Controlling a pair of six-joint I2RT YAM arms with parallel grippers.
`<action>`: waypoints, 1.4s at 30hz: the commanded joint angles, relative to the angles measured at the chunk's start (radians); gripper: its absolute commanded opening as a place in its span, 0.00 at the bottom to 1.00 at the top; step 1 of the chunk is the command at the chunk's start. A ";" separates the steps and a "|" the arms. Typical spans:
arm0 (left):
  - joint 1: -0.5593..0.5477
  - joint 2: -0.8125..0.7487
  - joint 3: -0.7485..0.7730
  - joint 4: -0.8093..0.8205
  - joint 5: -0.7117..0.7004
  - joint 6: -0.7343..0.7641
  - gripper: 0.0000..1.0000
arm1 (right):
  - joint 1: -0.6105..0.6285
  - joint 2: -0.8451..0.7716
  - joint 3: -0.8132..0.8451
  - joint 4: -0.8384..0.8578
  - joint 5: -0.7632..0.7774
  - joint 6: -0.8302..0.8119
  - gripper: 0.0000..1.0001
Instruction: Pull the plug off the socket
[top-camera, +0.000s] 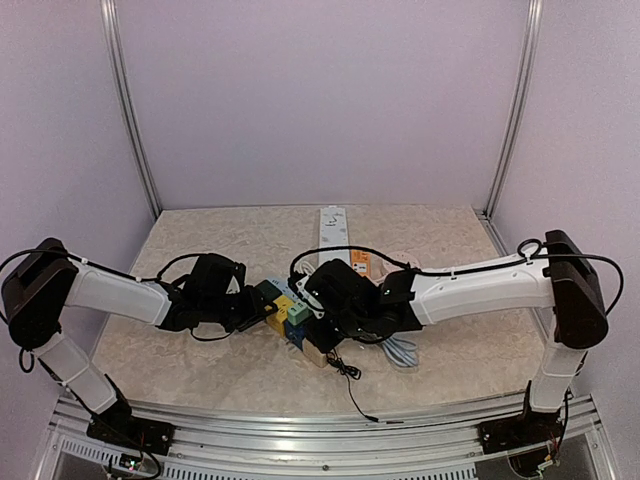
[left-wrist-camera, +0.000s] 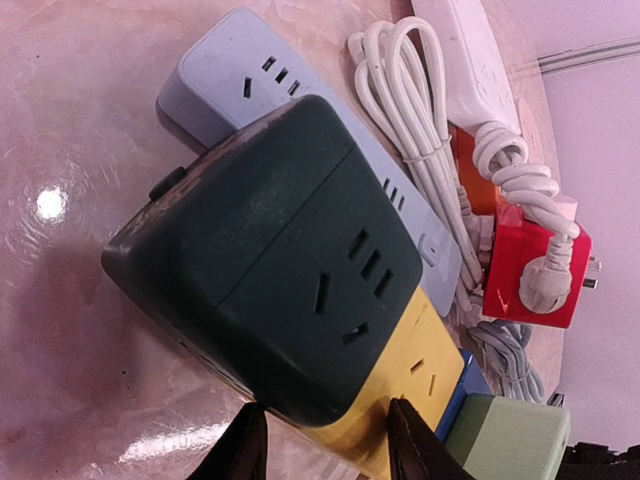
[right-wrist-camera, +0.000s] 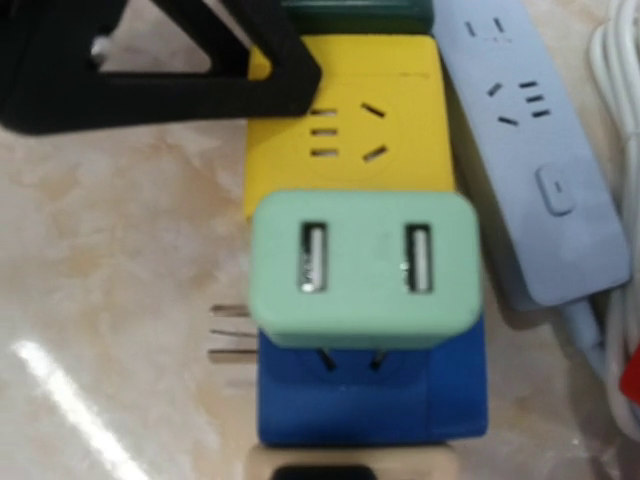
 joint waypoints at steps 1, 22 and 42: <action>-0.020 0.041 -0.011 -0.116 0.015 0.025 0.40 | -0.049 -0.048 -0.075 0.130 -0.155 0.061 0.00; -0.023 0.034 -0.013 -0.114 0.011 0.023 0.40 | -0.026 -0.059 -0.059 0.070 -0.016 0.028 0.00; -0.037 0.050 0.004 -0.144 -0.010 0.035 0.40 | 0.076 0.039 0.100 -0.095 0.217 -0.048 0.00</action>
